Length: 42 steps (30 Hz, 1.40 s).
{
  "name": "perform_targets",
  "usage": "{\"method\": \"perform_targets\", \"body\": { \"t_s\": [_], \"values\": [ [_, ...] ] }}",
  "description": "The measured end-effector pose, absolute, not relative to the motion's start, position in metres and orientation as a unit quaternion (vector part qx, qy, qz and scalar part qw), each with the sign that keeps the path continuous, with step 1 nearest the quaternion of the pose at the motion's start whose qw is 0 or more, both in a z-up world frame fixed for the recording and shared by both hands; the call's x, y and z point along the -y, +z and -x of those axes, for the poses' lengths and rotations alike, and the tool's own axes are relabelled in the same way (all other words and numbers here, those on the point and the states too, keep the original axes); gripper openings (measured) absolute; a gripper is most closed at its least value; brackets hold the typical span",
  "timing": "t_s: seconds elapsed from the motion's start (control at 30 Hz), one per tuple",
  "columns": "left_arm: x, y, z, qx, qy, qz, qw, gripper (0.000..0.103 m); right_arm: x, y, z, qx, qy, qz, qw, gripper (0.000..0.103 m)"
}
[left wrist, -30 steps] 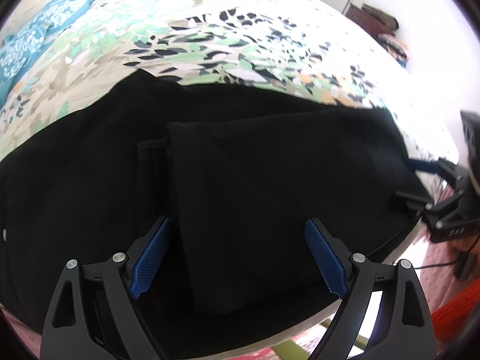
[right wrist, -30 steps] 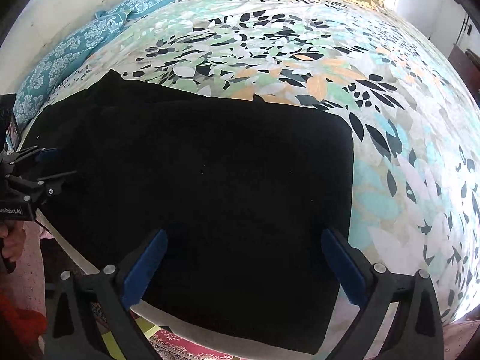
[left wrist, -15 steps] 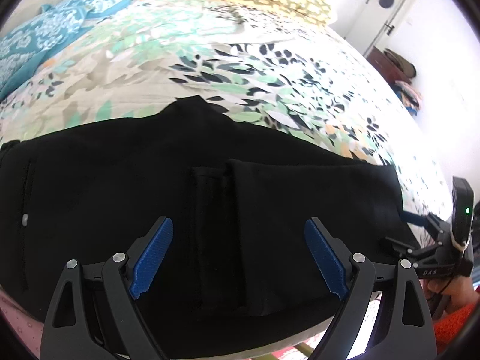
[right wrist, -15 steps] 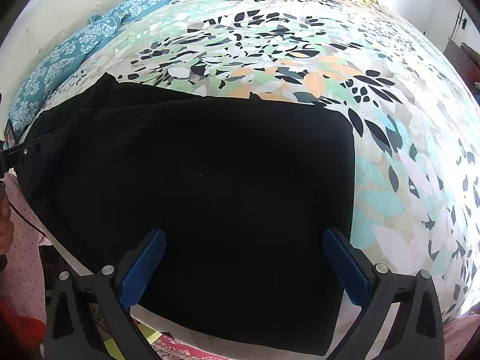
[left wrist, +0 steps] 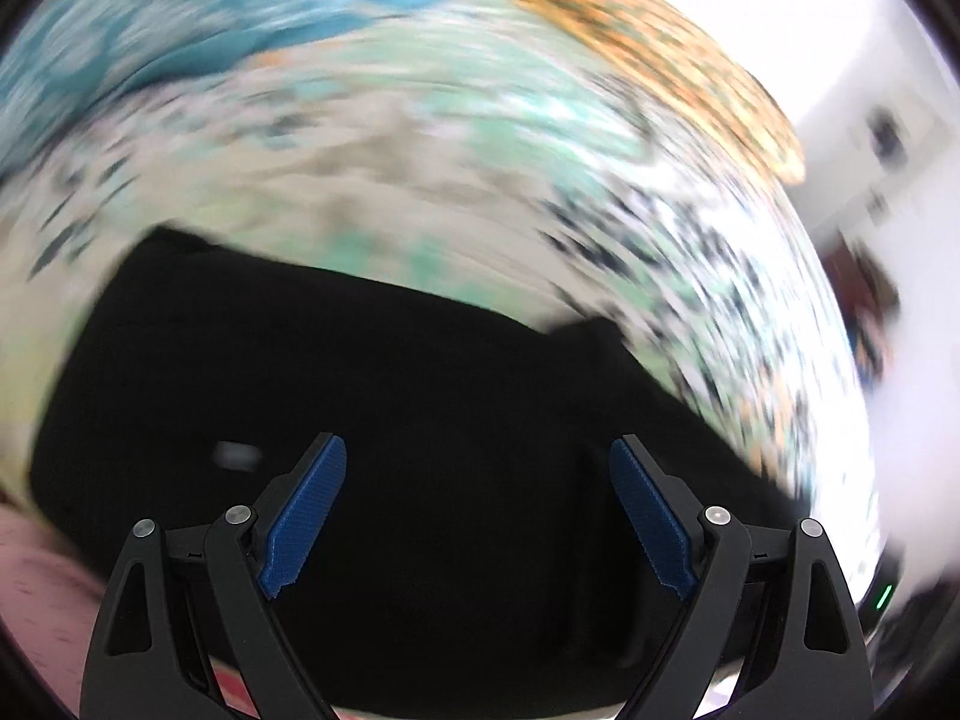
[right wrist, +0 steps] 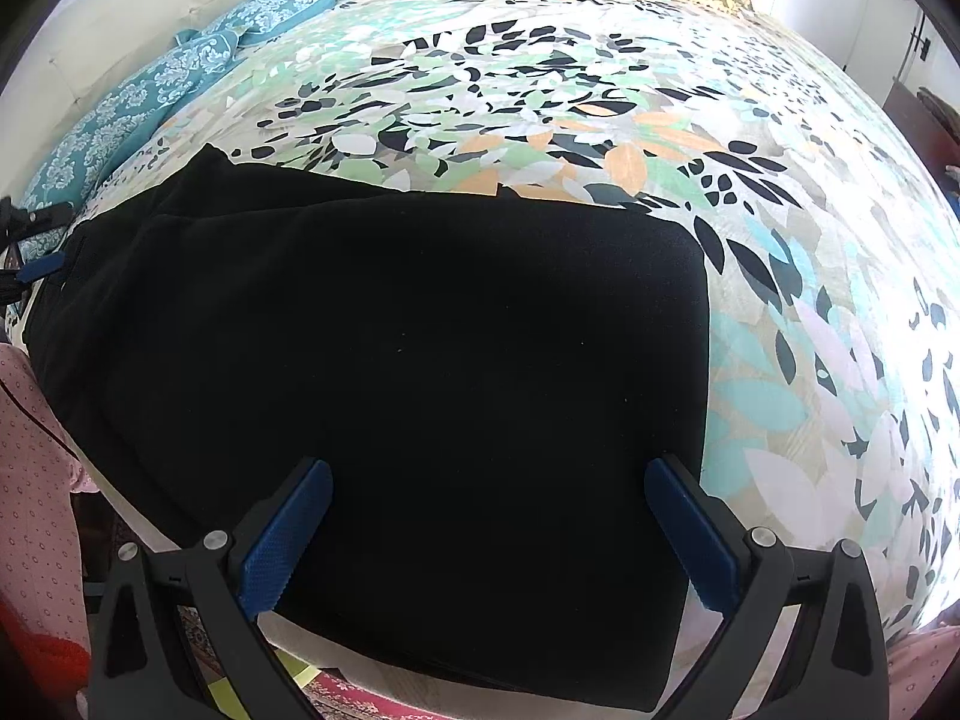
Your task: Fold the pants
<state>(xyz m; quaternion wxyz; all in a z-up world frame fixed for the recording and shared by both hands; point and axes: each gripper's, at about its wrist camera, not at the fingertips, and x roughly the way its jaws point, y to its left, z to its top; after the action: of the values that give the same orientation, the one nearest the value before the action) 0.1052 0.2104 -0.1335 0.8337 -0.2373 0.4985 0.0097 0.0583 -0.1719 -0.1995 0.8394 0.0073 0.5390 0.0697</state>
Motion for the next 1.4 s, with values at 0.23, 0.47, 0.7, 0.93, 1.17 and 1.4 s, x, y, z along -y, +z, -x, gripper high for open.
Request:
{"method": "perform_targets", "body": {
  "t_s": [0.23,0.47,0.7,0.93,1.17,1.4],
  "values": [
    [-0.304,-0.145,-0.112,-0.538,0.089,0.274,0.792,0.091,0.172,-0.200,-0.060,-0.541,0.068,-0.009,0.838,0.103],
    [-0.321,-0.193,-0.134,-0.585,0.095,0.218,0.776,0.096,0.172,-0.200,-0.062,-0.545,0.067,-0.008,0.836,0.103],
    [-0.335,-0.213,-0.131,-0.573,0.056,0.251,0.778,0.103,0.170,-0.201,-0.063,-0.543,0.059,-0.007,0.838,0.103],
    [-0.336,-0.214,-0.137,-0.586,0.037,0.247,0.771,0.103,0.171,-0.201,-0.064,-0.542,0.061,-0.006,0.838,0.103],
    [-0.339,-0.198,-0.135,-0.601,0.007,0.248,0.760,0.053,0.171,-0.201,-0.062,-0.541,0.061,-0.007,0.839,0.103],
    [-0.331,-0.163,-0.121,-0.568,-0.022,0.266,0.779,0.019,0.171,-0.201,-0.061,-0.542,0.061,-0.008,0.838,0.103]
  ]
}}
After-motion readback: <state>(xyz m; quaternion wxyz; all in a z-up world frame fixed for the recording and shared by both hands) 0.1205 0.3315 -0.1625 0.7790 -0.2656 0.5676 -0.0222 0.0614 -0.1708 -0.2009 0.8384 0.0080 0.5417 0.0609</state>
